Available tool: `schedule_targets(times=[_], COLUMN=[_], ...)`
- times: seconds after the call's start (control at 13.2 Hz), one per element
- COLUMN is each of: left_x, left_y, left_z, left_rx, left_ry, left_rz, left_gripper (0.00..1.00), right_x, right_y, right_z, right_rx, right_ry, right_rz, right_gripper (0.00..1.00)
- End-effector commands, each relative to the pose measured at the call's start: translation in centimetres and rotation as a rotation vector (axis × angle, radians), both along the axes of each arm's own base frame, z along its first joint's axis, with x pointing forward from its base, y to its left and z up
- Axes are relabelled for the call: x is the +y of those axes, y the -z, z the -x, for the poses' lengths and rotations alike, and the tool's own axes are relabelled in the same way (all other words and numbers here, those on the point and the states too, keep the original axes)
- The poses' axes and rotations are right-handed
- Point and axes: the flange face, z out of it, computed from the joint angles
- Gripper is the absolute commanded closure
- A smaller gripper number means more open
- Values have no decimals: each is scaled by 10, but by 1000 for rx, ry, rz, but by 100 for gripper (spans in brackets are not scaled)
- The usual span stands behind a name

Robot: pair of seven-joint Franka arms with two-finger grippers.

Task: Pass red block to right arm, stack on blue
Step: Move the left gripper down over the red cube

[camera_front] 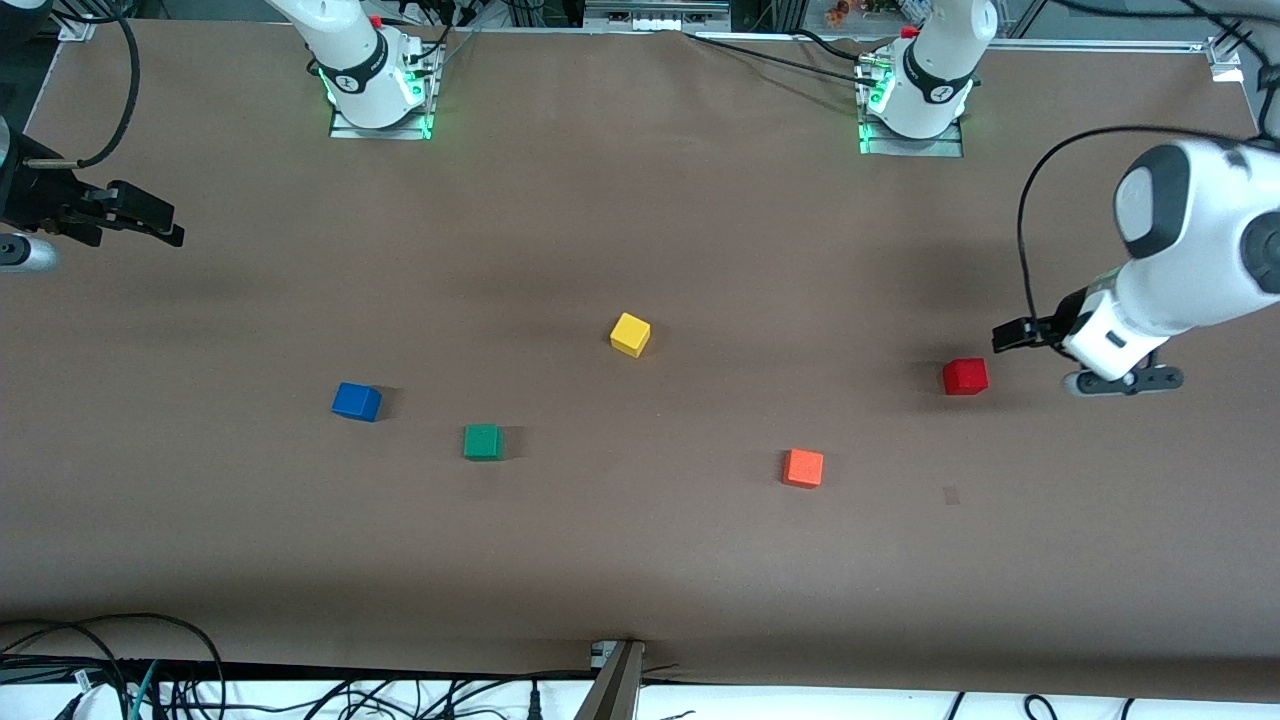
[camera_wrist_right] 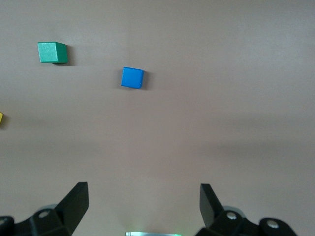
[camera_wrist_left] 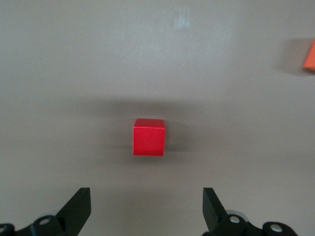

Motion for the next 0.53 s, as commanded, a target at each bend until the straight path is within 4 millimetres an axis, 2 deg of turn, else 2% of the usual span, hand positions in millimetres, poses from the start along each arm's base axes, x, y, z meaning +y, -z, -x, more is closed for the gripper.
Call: schedule_targets(times=[0.0,0.15,0.45], left_x=[3,4,5], left_y=[45,75,105], left_z=[-10,-13,-15], left_rx=[15,7,-11], left_ry=[22,20,55], left_rz=[-10,-1,-22], left_gripper=[0,0,0], right_x=[-1,-1,-1], right_y=[-4,-4,-4], right_z=[0,0,0], right_rx=[3,3,3], right_ry=[15,15,15], right_rz=[1,1,1], right_gripper=[0,0,0])
